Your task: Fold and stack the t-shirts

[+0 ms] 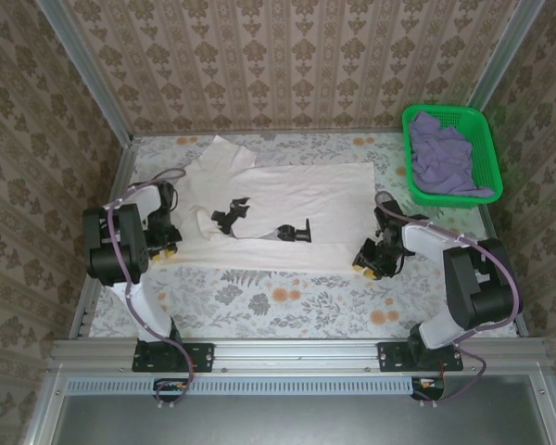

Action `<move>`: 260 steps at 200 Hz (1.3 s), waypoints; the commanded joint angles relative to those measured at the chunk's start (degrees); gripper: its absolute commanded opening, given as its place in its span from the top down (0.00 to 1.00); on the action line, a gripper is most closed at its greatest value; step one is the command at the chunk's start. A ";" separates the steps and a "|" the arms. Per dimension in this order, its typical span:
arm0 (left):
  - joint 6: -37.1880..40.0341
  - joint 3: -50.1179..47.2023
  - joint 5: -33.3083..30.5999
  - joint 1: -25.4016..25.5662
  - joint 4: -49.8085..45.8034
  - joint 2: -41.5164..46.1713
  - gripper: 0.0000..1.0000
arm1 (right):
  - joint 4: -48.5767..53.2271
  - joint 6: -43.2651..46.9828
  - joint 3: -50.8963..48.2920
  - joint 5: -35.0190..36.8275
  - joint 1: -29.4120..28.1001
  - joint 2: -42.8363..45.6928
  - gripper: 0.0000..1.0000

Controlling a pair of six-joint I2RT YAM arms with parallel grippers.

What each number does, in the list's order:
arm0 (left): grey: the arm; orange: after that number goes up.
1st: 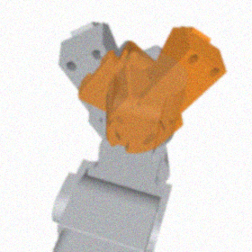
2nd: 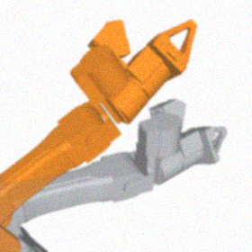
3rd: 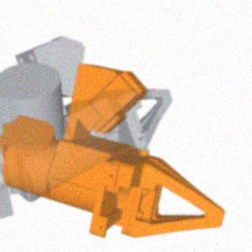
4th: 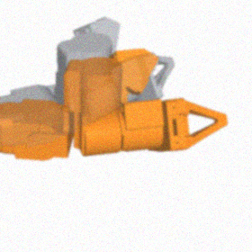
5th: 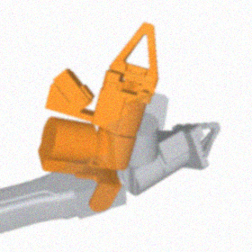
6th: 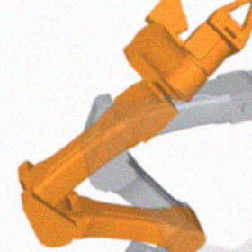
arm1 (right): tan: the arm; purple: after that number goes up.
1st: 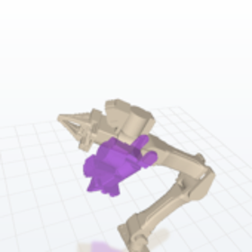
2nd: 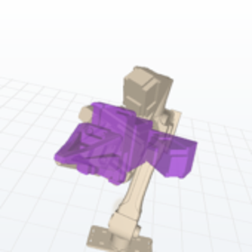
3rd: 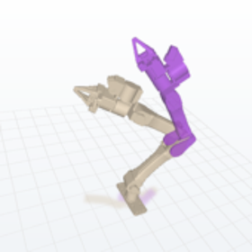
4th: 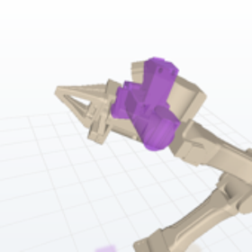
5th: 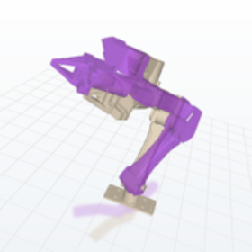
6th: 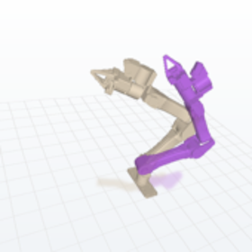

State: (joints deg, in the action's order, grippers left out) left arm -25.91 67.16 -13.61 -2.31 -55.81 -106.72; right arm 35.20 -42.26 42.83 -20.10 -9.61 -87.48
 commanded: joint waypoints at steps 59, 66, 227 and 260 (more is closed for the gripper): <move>-3.80 -8.14 2.32 -1.30 -4.56 10.85 0.70 | 8.21 -1.53 -6.08 0.38 0.64 7.39 0.61; -3.80 -7.81 2.94 -1.47 -4.95 11.31 0.70 | 7.04 -1.97 -5.97 -0.39 0.56 10.06 0.57; -5.86 -9.88 27.03 0.54 5.14 12.05 0.78 | 8.76 22.50 67.30 -0.81 -36.56 -35.79 0.60; -6.34 -12.16 27.60 -0.55 6.92 12.15 0.78 | 15.19 24.95 82.62 1.93 -40.10 -47.81 0.60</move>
State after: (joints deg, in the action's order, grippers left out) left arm -31.75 55.83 13.28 -2.46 -50.48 -94.63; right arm 40.75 -22.11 116.71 -20.88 -48.62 -129.08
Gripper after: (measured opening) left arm 0.216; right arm 0.401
